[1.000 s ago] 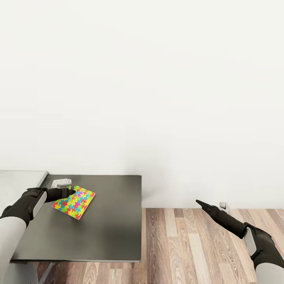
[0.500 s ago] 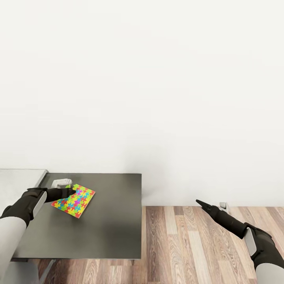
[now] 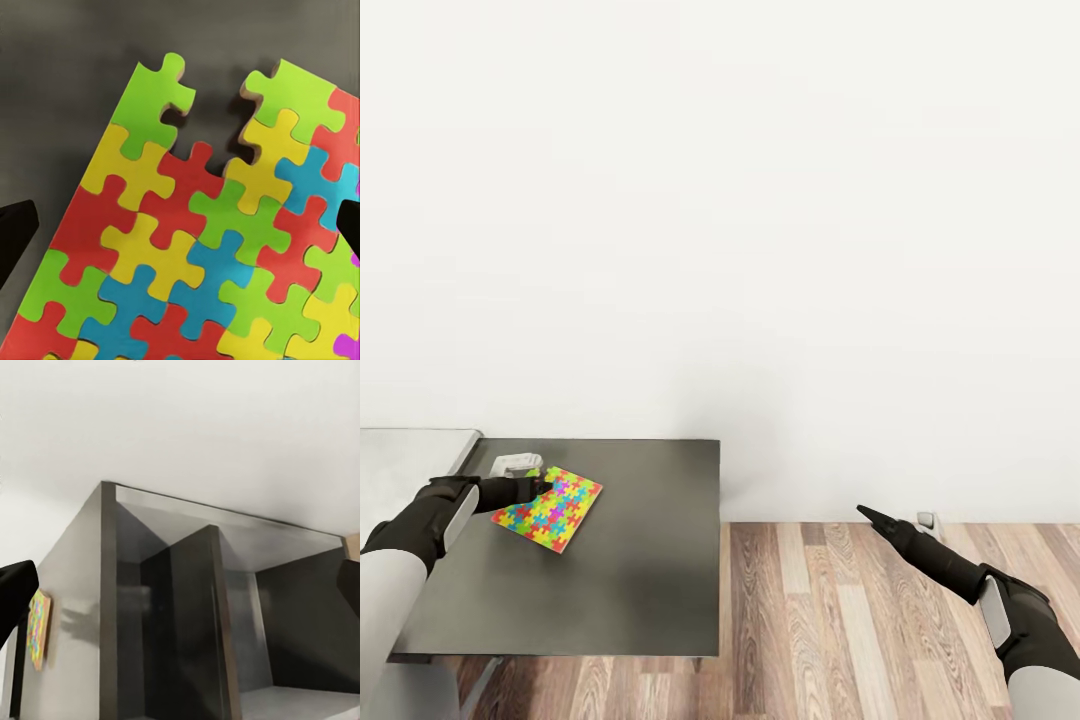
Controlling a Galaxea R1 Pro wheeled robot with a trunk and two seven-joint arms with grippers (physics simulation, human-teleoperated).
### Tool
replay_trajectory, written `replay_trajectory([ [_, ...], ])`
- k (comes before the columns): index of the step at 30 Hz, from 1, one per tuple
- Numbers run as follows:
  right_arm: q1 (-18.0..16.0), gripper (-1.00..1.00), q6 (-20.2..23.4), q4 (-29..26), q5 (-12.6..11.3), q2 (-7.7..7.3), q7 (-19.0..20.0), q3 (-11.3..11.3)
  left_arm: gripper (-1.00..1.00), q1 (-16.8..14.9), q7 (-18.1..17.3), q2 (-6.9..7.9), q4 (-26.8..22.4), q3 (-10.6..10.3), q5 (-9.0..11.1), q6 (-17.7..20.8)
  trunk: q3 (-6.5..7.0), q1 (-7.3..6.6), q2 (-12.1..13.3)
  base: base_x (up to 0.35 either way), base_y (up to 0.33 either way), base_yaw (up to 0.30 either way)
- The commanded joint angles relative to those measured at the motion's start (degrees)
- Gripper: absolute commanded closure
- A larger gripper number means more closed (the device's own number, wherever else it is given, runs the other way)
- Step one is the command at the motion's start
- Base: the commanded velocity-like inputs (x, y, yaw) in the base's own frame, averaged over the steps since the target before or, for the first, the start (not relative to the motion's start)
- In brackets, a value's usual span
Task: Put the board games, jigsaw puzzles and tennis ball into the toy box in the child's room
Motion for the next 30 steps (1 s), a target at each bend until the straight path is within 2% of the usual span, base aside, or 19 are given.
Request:
replay_trajectory([
  [1, -0.06, -1.0, 0.52, 0.0, -0.23, 0.01, 0.11, -0.1, -1.0, -0.03, -0.01, -0.01, -0.06, 0.18, 0.37, 0.49, -0.1, 0.03, -0.1, 0.0, 0.084, 0.0],
  [14, -0.09, -1.0, 0.52, 0.0, -0.17, 0.01, 0.11, -0.1, -1.0, -0.03, 0.29, -0.16, -0.06, 0.17, 0.42, 0.49, -0.51, 0.03, -0.1, 0.0, 0.014, 0.0],
  [30, -0.09, -1.0, 0.52, -0.05, -0.18, 0.01, 0.11, -0.09, -1.0, -0.03, 0.31, -0.28, -0.06, 0.1, 0.37, 0.49, -1.67, 0.03, -0.1, 0.0, -0.007, 0.0],
])
